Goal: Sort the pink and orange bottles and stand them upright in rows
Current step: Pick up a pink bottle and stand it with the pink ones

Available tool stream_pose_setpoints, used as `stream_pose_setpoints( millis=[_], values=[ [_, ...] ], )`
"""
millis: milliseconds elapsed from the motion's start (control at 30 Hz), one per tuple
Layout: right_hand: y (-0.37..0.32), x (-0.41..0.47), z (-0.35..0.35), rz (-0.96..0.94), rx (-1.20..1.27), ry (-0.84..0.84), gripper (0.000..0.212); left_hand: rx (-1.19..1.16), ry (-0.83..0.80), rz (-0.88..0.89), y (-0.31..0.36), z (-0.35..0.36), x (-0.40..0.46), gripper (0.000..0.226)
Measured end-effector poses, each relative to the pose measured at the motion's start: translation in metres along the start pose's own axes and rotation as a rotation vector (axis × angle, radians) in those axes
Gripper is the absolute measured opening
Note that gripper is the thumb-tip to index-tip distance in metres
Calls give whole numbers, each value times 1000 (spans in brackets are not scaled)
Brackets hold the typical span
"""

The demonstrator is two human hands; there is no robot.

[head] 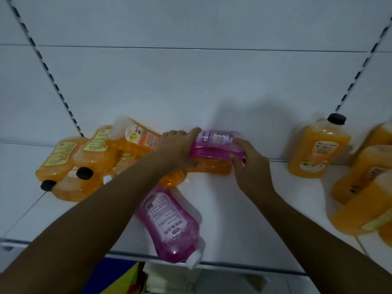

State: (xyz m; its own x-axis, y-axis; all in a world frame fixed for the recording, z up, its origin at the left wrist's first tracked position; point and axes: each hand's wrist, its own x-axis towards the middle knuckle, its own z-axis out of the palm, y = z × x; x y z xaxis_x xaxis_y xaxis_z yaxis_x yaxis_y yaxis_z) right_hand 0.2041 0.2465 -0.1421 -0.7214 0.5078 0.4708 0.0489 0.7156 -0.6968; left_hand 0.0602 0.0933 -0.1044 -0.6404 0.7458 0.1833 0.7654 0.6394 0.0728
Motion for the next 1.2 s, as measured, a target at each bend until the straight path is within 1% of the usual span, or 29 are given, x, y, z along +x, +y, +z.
stream_pose_setpoints(
  millis=[33,133,267,433,600,733,800,967,1100,1200],
  values=[
    [0,-3,0,7,7,4,44,2,-13,3,-2,1,-1,90],
    [0,-7,-1,16,32,13,46,2,36,12,-5,1,-1,83],
    [2,-9,-2,27,38,18,47,-32,50,7,-3,6,-1,84],
    [0,-14,1,1,39,35,49,-117,74,-35,1,19,-7,86],
    [-1,-15,2,6,30,35,48,-225,144,-28,6,29,-12,83],
    [2,-12,1,1,36,40,49,-266,64,-18,2,20,-3,85],
    [3,-11,2,10,34,46,48,-281,63,-5,0,15,1,83],
    [0,-7,4,1,56,70,47,-293,148,42,-6,3,-1,78],
    [-17,-5,3,-32,108,101,46,-315,267,89,-10,-16,-11,77],
    [-33,-5,3,-63,145,83,46,-354,334,56,-15,-36,-30,83]
  ],
)
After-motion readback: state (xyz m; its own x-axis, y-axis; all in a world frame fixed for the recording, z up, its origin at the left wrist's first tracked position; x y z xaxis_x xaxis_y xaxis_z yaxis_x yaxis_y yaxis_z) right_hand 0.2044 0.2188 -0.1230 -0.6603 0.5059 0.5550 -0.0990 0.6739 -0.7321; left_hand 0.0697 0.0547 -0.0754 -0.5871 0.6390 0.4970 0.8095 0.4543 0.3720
